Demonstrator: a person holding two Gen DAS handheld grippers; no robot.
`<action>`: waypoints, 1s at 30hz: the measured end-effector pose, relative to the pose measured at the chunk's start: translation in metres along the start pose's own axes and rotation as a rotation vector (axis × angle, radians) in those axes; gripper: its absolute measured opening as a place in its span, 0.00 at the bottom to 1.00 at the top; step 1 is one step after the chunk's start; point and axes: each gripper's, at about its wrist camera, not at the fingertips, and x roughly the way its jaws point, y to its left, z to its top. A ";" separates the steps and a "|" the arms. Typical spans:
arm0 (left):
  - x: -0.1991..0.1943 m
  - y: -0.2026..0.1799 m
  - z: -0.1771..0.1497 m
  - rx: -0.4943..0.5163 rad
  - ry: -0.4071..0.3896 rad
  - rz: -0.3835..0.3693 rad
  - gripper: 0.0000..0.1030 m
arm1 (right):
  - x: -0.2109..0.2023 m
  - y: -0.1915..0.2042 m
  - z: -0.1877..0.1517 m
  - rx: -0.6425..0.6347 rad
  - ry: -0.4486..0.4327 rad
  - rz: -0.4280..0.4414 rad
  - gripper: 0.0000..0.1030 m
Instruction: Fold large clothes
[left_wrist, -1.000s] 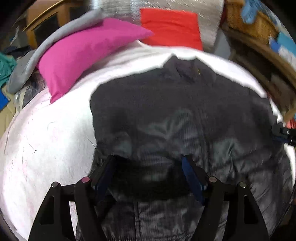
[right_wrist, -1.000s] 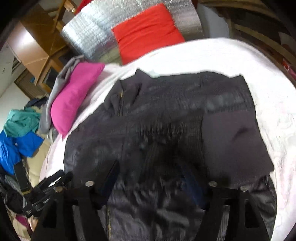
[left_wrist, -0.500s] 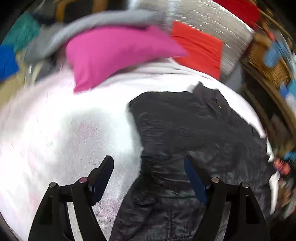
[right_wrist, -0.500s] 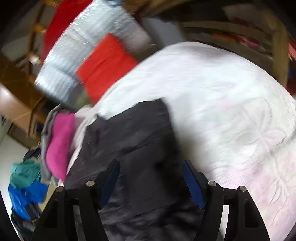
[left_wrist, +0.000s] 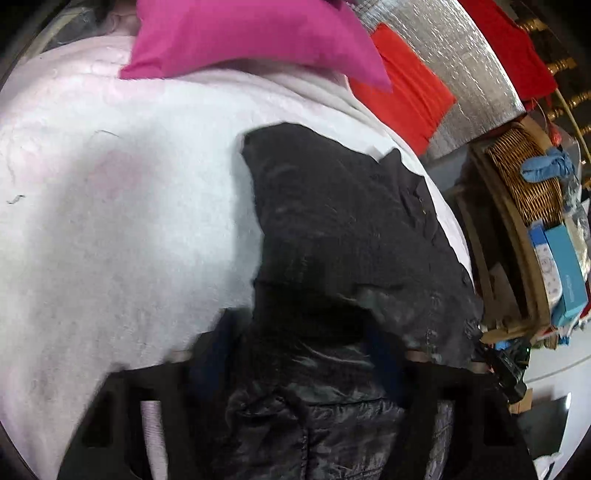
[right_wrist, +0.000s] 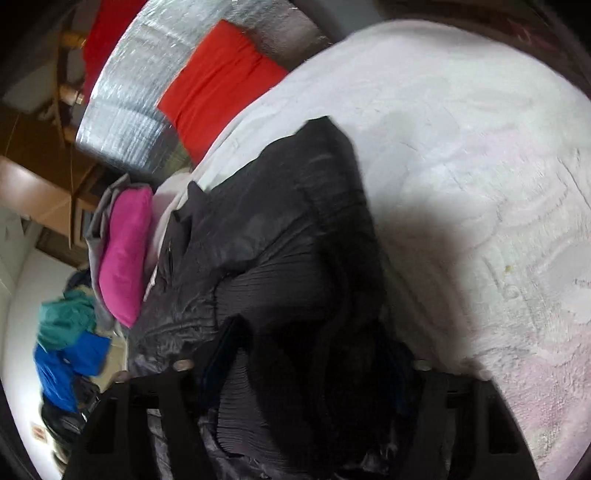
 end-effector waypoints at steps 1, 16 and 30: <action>0.001 -0.002 -0.001 0.011 -0.007 0.007 0.56 | -0.002 0.005 -0.002 -0.017 -0.012 -0.011 0.44; -0.011 -0.005 -0.003 0.028 -0.103 0.012 0.26 | -0.028 0.024 -0.010 -0.034 -0.111 -0.063 0.28; -0.006 -0.014 0.007 0.085 -0.082 0.144 0.34 | -0.035 0.000 -0.011 0.118 -0.094 -0.106 0.51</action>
